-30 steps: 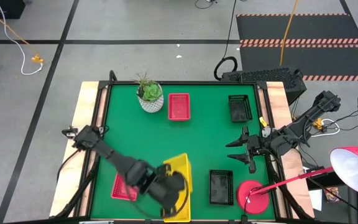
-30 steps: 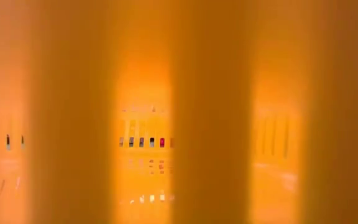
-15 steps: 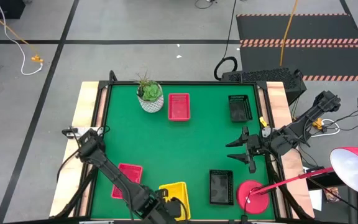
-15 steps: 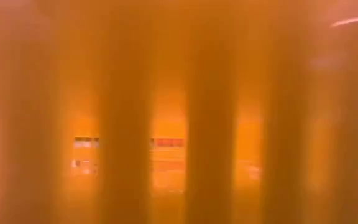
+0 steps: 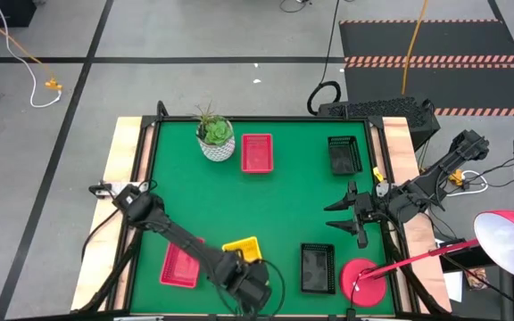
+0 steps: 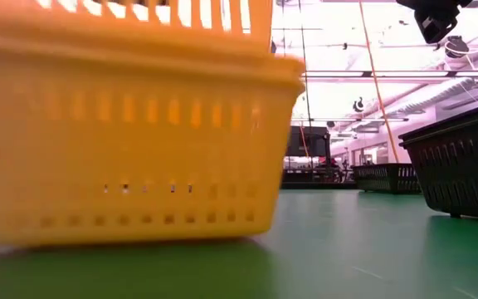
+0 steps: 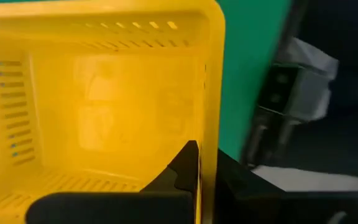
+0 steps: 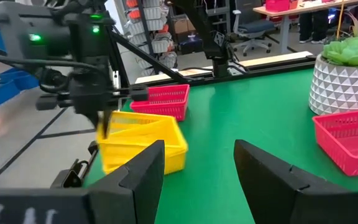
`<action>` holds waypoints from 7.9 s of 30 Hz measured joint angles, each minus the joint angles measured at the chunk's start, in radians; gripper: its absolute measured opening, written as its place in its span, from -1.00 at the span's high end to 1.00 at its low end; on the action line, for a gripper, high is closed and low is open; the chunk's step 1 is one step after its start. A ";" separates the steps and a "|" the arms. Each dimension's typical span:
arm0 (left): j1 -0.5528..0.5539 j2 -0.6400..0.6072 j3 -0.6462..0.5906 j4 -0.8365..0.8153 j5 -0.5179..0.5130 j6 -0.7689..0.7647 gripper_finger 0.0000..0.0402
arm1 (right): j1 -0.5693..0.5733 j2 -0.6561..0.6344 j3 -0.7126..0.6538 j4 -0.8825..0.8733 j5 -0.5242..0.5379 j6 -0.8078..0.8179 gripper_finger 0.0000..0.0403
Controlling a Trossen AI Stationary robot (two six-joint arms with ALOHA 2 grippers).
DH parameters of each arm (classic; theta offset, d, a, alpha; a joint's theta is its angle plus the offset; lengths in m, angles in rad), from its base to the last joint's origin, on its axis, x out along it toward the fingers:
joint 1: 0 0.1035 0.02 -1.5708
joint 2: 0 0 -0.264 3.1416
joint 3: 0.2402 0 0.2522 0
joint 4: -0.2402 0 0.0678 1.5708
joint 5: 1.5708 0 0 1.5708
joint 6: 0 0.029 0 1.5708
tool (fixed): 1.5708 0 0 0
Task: Stack baskets by color
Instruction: Stack the top yellow bin on top of the bottom yellow bin, then stack the top black bin on top of the bottom black bin
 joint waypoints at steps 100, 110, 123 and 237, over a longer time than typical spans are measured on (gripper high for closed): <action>0.054 0.114 -0.010 0.049 -0.030 0.310 0.50 | 0.001 0.000 0.000 -0.092 -0.005 0.087 0.07; 0.079 0.083 -0.010 0.045 0.027 0.304 0.27 | 0.001 0.000 0.000 -0.093 -0.005 0.081 0.07; 0.084 0.042 -0.010 0.074 0.080 0.275 0.27 | 0.001 -0.001 0.000 -0.093 -0.005 0.076 0.07; 0.673 -0.900 -1.455 1.969 -0.022 0.718 0.27 | -0.610 0.134 -0.021 0.163 -0.197 -0.372 0.07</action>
